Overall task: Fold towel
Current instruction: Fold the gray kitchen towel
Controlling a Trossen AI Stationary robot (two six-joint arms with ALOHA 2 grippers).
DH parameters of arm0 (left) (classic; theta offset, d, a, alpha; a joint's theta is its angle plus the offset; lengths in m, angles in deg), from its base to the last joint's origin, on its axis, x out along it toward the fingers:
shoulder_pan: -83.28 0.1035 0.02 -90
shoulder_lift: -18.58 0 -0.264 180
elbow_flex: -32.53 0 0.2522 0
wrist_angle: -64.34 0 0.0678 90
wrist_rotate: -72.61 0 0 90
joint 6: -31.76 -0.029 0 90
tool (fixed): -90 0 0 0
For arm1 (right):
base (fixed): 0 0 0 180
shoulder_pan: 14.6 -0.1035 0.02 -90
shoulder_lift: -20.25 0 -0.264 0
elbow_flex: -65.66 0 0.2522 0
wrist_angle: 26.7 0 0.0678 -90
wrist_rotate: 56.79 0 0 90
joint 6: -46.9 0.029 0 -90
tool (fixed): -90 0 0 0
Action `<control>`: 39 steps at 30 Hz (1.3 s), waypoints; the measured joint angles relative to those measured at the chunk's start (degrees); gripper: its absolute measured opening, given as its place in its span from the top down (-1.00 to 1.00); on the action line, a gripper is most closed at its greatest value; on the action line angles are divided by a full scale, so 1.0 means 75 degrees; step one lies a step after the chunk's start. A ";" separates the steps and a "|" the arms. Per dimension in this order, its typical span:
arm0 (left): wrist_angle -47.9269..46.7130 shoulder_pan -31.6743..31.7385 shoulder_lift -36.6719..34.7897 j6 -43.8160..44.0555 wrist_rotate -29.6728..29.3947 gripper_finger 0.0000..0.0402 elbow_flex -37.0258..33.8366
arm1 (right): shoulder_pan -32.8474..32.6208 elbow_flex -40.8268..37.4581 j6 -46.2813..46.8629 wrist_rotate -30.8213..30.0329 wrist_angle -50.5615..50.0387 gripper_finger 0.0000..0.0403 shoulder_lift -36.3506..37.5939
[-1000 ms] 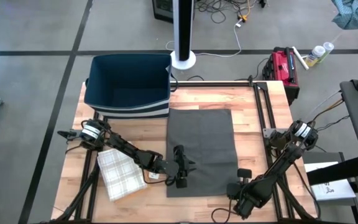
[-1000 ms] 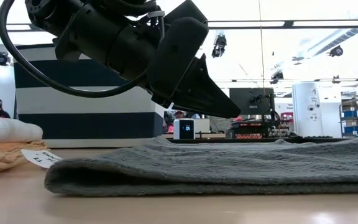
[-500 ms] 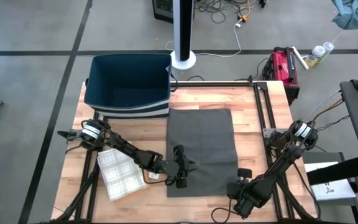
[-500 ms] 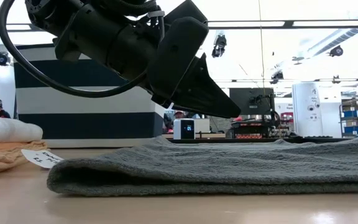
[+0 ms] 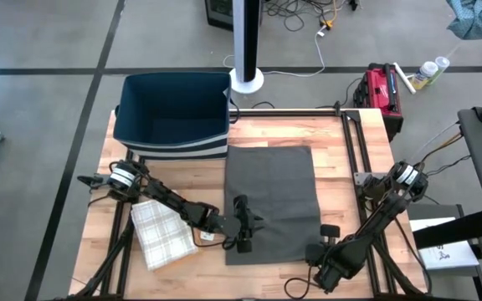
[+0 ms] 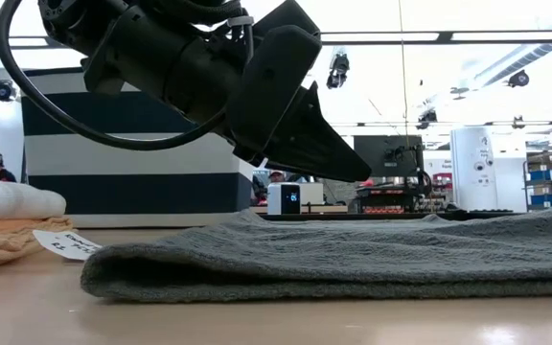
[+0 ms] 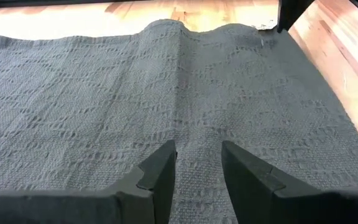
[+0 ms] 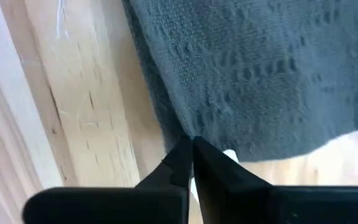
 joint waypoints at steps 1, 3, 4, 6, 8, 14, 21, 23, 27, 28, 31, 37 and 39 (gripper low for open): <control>0.0003 -0.0008 0.0000 0.0000 -0.0001 0.38 0.0000 | 0.0000 0.0057 0.0000 0.0000 -0.0104 0.98 0.0000; 0.0003 -0.0021 0.0000 0.0000 0.0000 0.36 0.0000 | 0.0000 0.0177 0.0000 0.0000 -0.0368 0.99 0.0000; 0.0003 -0.0023 0.0000 0.0000 0.0000 0.35 0.0000 | 0.0000 0.0236 0.0003 0.0000 -0.0464 0.99 0.0000; 0.0006 -0.0024 0.0000 0.0000 0.0000 0.34 0.0000 | 0.0000 0.0301 -0.0001 0.0000 -0.0499 0.98 0.0003; 0.0005 -0.0024 0.0000 0.0000 0.0000 0.32 0.0000 | 0.0000 0.0361 -0.0045 0.0001 -0.0492 0.99 0.0003; 0.0006 -0.0024 0.0000 0.0000 0.0000 0.33 0.0000 | 0.0000 0.0451 0.0013 0.0366 0.0141 0.99 0.0003; 0.0005 -0.0024 0.0000 0.0000 0.0000 0.33 0.0000 | -0.0003 0.0244 -0.0257 0.0862 0.1197 0.99 0.0003; 0.0003 -0.0024 0.0000 0.0015 0.0000 0.32 -0.0001 | 0.0000 0.0166 -0.0146 0.0845 0.1206 0.99 0.0003; 0.0003 -0.0024 0.0000 0.0029 0.0000 0.32 0.0000 | 0.0000 -0.0003 0.0112 0.0832 0.1530 0.99 0.0003; 0.0003 -0.0024 0.0000 0.0029 0.0000 0.33 -0.0001 | 0.0000 -0.0052 0.0153 0.0843 0.1696 0.99 0.0003; 0.0003 -0.0024 0.0000 0.0029 0.0000 0.34 0.0000 | 0.0000 -0.0192 0.0324 0.1006 0.2183 0.98 0.0003; 0.0003 -0.0024 0.0000 0.0032 0.0000 0.34 -0.0001 | 0.0015 -0.0266 0.0472 0.1090 0.2451 0.80 0.0003; 0.0003 -0.0024 0.0000 0.0032 0.0000 0.32 0.0000 | 0.0028 -0.0266 0.0462 0.1090 0.2451 0.68 0.0008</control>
